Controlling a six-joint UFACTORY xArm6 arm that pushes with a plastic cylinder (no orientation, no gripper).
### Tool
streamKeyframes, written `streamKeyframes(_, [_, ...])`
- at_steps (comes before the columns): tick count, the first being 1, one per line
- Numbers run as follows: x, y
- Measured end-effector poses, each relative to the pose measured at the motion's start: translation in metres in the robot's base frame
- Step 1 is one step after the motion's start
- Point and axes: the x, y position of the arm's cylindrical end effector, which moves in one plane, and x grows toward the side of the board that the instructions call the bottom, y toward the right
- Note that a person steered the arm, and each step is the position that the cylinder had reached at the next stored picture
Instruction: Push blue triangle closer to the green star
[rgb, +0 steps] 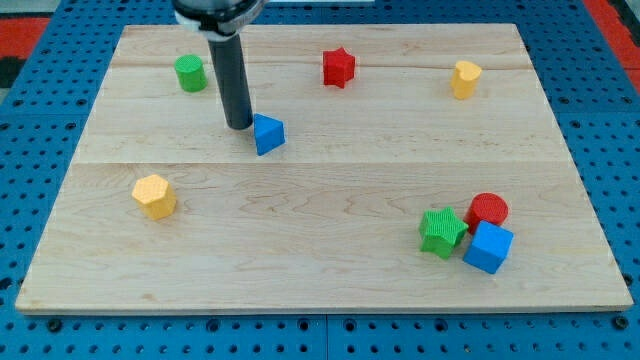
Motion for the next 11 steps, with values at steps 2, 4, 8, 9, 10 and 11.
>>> streamKeyframes(2, [-0.011,0.017])
streamKeyframes(4, [0.001,0.052])
streamKeyframes(8, [0.085,0.105])
streamKeyframes(9, [0.090,0.129])
streamKeyframes(10, [0.089,0.141])
streamKeyframes(11, [0.088,0.154])
